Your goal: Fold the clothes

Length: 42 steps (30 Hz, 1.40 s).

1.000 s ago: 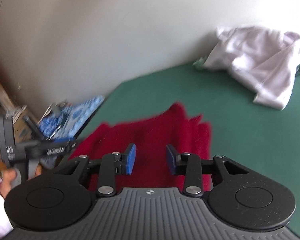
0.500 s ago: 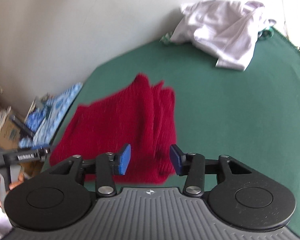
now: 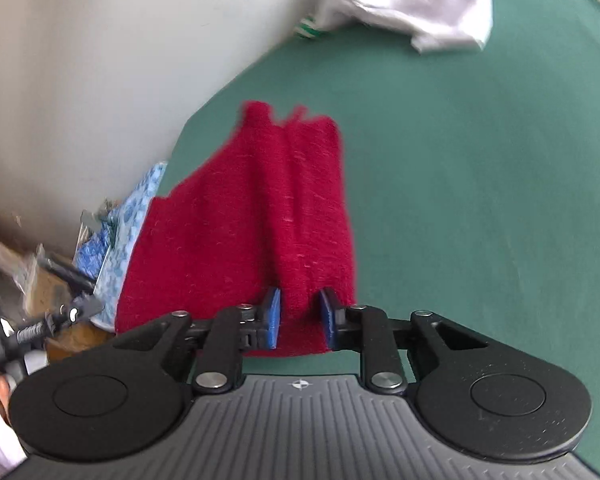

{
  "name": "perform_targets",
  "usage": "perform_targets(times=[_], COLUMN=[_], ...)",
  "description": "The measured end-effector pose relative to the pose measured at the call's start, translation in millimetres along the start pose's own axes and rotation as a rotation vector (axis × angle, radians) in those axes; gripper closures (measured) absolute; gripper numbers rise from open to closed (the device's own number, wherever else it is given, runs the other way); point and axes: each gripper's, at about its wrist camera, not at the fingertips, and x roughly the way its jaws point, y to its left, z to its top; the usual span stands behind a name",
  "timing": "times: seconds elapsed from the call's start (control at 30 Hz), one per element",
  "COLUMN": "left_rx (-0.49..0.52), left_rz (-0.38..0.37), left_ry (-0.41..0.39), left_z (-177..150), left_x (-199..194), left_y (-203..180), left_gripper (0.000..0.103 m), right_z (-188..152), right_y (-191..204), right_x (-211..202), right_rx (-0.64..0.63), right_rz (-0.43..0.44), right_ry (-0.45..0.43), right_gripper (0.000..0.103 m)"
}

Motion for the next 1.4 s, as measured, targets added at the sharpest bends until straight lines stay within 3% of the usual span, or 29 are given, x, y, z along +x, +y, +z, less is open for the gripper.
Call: perform_targets(times=[0.07,0.13,0.2,0.27,0.37,0.47,0.53,0.67,0.73,0.8,0.9,0.93,0.97,1.03,1.1,1.2,1.23,1.27,1.4], left_rx=[0.001,0.017,-0.024,-0.069,-0.079,-0.112,-0.166,-0.426,-0.492,-0.419,-0.254,-0.209,-0.174,-0.116,-0.116,-0.169,-0.169,-0.169,-0.265], left_rz=[-0.042,-0.032,-0.047,-0.089,-0.121,-0.244,-0.332,-0.478,-0.503,-0.475,-0.411,-0.387,-0.360,-0.290,-0.276,-0.311,-0.300,-0.273,-0.291], left_ry=[0.014,0.010,0.042,0.070,0.068,0.092,0.118,0.192,0.185,0.159,0.112,0.094,0.073,0.001,-0.032,0.019,0.045,0.073,0.076], left_z=[-7.8,-13.6,-14.8,-14.9,-13.7,-11.8,-13.5,-32.8,-35.3,-28.0,-13.5,-8.9,-4.5,1.8,6.0,6.5,5.3,2.5,-1.8], left_x=[1.2,7.0,20.0,30.5,35.7,33.8,37.7,70.8,67.5,51.6,23.2,14.2,5.7,-10.3,-9.3,20.2,34.4,45.8,61.9], left_y=[-6.0,-14.8,-16.7,-16.7,-17.1,-7.8,4.4,57.2,70.6,64.7,48.7,44.6,41.5,35.7,31.0,19.7,13.9,15.0,35.9], left_gripper=[0.019,0.019,0.025,0.045,0.063,0.077,0.077,0.072,0.073,0.079,0.080,0.071,0.046,0.025,0.023,0.043,0.067,0.080,0.077], right_z=[-1.0,-3.0,-2.8,-0.5,-1.3,-2.1,-2.9,-3.9,-3.1,-2.4,-0.7,0.2,1.1,3.9,6.9,10.1,11.1,12.1,18.6], right_y=[-4.6,-0.3,4.0,6.8,11.4,12.6,11.8,8.0,9.6,12.8,20.1,25.2,30.7,43.2,56.5,78.0,82.5,86.3,84.0], right_x=[-1.7,-2.0,-1.1,0.0,1.0,2.4,2.4,1.6,1.2,0.8,-1.1,-4.3,-8.0,-16.5,-21.5,-9.2,-0.5,9.0,38.7], right_rx=[0.041,0.009,-0.015,-0.027,-0.064,-0.072,-0.070,-0.045,-0.050,-0.068,-0.119,-0.154,-0.193,-0.268,-0.326,-0.418,-0.444,-0.468,-0.473], right_rz=[0.018,0.007,-0.007,-0.020,-0.040,-0.046,-0.046,-0.038,-0.044,-0.052,-0.086,-0.112,-0.140,-0.177,-0.173,-0.142,-0.143,-0.148,-0.191], right_ry=[-0.012,-0.013,-0.010,-0.005,-0.006,-0.013,-0.017,-0.024,-0.021,-0.018,-0.017,-0.032,-0.052,-0.101,-0.141,-0.165,-0.162,-0.156,-0.140], right_gripper=[0.080,0.078,0.076,0.074,0.071,0.070,0.069,0.069,0.069,0.066,0.064,0.057,0.056,0.056,0.057,0.061,0.063,0.066,0.074])
